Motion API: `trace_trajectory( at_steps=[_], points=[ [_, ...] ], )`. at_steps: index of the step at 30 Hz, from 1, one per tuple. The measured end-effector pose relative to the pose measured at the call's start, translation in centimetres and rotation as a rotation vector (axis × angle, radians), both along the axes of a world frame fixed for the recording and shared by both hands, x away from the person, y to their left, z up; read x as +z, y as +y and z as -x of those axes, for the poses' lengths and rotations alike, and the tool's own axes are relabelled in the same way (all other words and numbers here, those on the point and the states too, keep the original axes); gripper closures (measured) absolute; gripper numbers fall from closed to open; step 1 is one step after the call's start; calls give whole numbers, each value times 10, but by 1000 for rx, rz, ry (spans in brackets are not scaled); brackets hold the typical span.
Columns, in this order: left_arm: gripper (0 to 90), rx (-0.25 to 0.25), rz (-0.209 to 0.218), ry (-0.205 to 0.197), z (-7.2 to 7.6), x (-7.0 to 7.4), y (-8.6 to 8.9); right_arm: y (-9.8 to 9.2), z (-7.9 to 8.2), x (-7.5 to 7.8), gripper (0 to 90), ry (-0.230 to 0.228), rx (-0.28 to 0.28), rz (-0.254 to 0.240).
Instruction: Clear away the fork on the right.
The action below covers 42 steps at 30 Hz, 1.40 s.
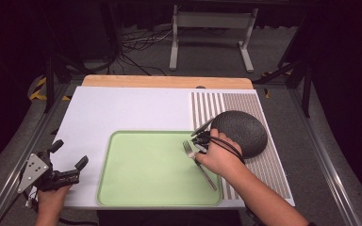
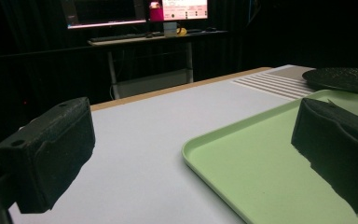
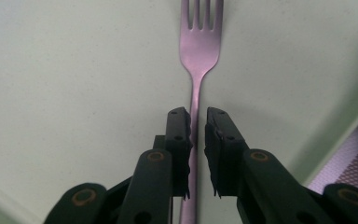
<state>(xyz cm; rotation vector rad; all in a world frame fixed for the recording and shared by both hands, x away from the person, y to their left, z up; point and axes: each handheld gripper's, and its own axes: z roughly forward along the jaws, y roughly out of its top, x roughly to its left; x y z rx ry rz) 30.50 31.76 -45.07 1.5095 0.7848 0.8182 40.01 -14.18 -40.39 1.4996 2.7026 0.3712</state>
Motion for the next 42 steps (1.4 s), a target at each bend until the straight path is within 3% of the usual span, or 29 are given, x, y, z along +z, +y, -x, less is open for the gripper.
trace_trajectory(
  at_steps=[4,7,10,13,15,19,21,24,26,29,31,32,35,42],
  points=[
    [1,0,-1,0,0,0,0,1,1,4,760,-27,20,-10],
    [1,0,-1,-1,0,0,0,1,0,7,730,-74,49,-31],
    [1,1,0,-1,0,0,0,1,-1,9,591,-164,162,-94],
    [1,-1,-1,-2,0,0,0,2,-3,7,451,-246,263,-123],
    [1,-1,1,-3,0,0,0,3,-3,6,425,-285,313,-156],
    [1,-1,1,-3,0,0,0,4,-4,1,337,-298,346,-244],
    [1,-2,1,-3,0,0,0,4,-4,0,330,-301,347,-258],
    [1,-3,0,-3,0,0,0,4,-5,-6,382,-305,377,-292],
    [1,-1,0,-1,0,0,0,5,-5,-8,480,-309,400,-291],
    [1,-2,1,-3,0,0,0,4,-6,-10,583,-312,420,-261],
    [1,-2,1,-3,0,0,0,4,-7,-13,759,-323,450,-228],
    [1,-1,1,-3,0,0,0,4,-7,-13,759,-323,450,-228],
    [1,-2,0,-3,0,0,0,5,-8,-17,881,-319,463,-186],
    [1,-1,-2,-2,0,0,0,4,-10,-23,896,-302,466,-167]
  ],
)
